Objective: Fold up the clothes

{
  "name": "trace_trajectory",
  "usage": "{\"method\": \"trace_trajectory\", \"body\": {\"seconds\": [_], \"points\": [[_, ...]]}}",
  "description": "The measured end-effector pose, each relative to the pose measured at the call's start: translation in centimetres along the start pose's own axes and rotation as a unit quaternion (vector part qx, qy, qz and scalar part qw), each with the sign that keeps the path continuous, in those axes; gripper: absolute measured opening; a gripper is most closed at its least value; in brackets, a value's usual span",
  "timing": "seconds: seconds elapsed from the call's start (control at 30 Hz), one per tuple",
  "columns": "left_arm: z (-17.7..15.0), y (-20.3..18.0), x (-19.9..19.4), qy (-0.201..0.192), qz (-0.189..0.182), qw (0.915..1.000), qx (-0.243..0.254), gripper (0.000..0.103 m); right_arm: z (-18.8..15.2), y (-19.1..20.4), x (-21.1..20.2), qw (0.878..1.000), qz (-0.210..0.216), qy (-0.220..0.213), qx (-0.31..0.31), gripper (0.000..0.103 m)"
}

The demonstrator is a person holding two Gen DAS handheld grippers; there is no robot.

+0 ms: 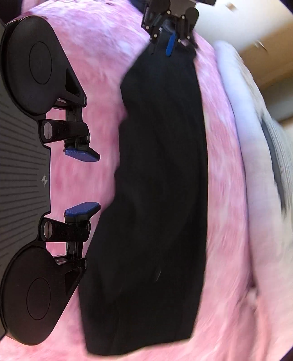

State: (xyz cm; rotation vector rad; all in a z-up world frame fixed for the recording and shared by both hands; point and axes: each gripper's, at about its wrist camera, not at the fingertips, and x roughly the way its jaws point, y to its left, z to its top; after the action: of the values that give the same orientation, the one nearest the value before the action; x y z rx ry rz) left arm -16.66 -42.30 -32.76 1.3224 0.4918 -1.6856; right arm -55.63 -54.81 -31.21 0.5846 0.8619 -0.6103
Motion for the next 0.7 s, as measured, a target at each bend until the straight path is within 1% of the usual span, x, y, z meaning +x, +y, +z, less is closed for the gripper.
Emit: {"method": "trace_trajectory", "body": {"seconds": [0.07, 0.17, 0.3, 0.37, 0.4, 0.47, 0.5, 0.53, 0.6, 0.67, 0.7], "points": [[-3.3, 3.1, -0.8, 0.007, 0.021, 0.9994, -0.025, 0.038, 1.5, 3.0, 1.0, 1.0, 0.0, -0.002, -0.017, 0.044], [-7.9, 9.8, -1.3, 0.005, 0.062, 0.9963, -0.059, 0.04, 4.0, 7.4, 3.0, 0.999, -0.011, -0.008, -0.035, 0.045], [-13.4, 20.4, -0.8, -0.011, 0.087, 0.9904, -0.106, 0.041, 7.6, 13.8, 6.8, 0.998, -0.042, -0.013, -0.05, 0.045], [-15.6, 25.4, -0.1, -0.018, 0.092, 0.9861, -0.137, 0.041, 8.8, 16.8, 8.7, 0.998, -0.053, -0.013, -0.044, 0.045], [-16.6, 27.7, 0.3, -0.022, 0.092, 0.9842, -0.15, 0.041, 9.4, 18.2, 9.7, 0.998, -0.054, -0.013, -0.039, 0.045], [-17.8, 30.4, 1.5, -0.031, 0.081, 0.9839, -0.157, 0.042, 10.9, 21.2, 12.1, 0.998, -0.053, -0.01, -0.03, 0.045], [-18.5, 31.7, 2.1, -0.036, 0.075, 0.9836, -0.16, 0.045, 11.5, 22.8, 13.4, 0.998, -0.05, -0.007, -0.03, 0.045], [-19.1, 33.0, 2.7, -0.04, 0.069, 0.9833, -0.163, 0.047, 12.1, 24.4, 14.6, 0.998, -0.045, -0.005, -0.035, 0.045], [-20.2, 35.6, 3.9, -0.051, 0.056, 0.9826, -0.169, 0.047, 13.0, 27.5, 16.4, 0.998, -0.031, 0.001, -0.052, 0.045], [-20.6, 36.4, 4.6, -0.074, 0.032, 0.9826, -0.167, 0.047, 13.7, 30.5, 18.3, 0.997, -0.009, 0.008, -0.082, 0.045], [-20.8, 36.6, 4.8, -0.08, 0.02, 0.9825, -0.167, 0.045, 13.9, 31.6, 19.0, 0.995, -0.004, 0.012, -0.095, 0.045]]}}
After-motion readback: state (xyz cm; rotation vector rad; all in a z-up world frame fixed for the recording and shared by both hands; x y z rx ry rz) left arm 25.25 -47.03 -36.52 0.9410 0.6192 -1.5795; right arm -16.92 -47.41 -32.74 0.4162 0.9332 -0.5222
